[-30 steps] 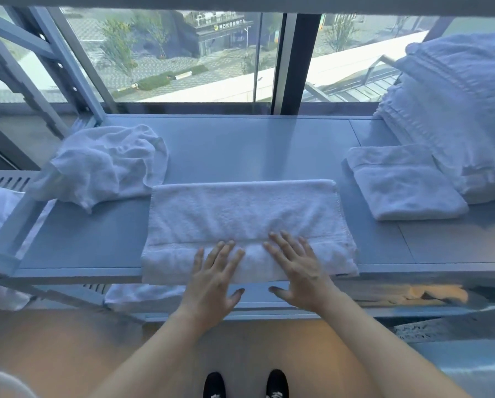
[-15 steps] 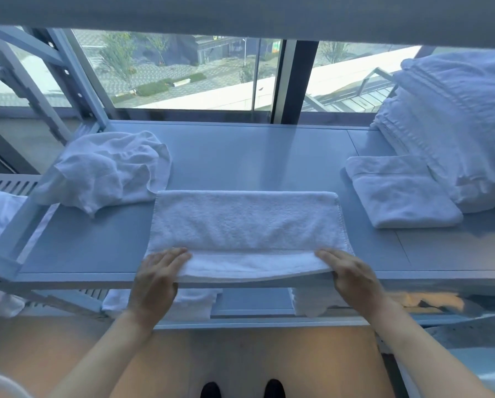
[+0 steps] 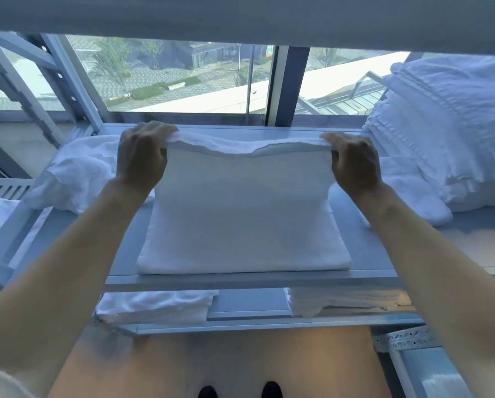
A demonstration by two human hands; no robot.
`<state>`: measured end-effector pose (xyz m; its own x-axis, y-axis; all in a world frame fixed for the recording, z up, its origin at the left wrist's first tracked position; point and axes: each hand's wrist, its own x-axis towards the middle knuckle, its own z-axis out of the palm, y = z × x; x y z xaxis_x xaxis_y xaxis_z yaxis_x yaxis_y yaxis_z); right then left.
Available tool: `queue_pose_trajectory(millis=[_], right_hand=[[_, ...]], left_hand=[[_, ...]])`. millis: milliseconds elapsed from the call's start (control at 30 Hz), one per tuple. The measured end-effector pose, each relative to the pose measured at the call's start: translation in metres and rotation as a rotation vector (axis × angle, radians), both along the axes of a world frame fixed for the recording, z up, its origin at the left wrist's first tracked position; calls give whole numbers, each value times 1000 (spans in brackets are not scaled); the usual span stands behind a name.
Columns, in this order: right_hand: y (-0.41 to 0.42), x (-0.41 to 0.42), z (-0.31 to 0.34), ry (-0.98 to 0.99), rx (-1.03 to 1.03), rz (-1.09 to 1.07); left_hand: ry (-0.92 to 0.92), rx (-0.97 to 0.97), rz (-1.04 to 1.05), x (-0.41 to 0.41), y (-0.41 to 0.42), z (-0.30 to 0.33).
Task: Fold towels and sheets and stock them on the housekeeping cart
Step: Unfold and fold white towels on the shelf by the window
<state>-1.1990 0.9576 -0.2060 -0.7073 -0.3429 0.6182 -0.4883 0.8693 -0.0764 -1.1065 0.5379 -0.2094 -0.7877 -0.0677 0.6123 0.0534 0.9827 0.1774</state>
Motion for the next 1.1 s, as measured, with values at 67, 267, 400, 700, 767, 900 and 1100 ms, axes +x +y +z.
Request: queue_pose_trajectory(millis=[67, 267, 400, 700, 767, 900, 1100], right_hand=[[11, 21, -16, 25, 25, 73], [54, 108, -133, -282, 196, 231], [69, 134, -167, -397, 204, 222], [59, 147, -152, -387, 135, 211], [16, 143, -143, -438, 122, 252], [-100, 116, -138, -661, 117, 308], [-104, 55, -155, -757, 245, 105]], left_hand=[[13, -21, -33, 25, -1, -18], [-218, 0, -170, 132, 15, -131], [-384, 50, -134, 171, 21, -169], [-460, 113, -63, 170, 29, -146], [-460, 83, -165, 143, 56, -138], [-628, 44, -230, 61, 114, -140], [-744, -29, -85, 32, 66, -166]])
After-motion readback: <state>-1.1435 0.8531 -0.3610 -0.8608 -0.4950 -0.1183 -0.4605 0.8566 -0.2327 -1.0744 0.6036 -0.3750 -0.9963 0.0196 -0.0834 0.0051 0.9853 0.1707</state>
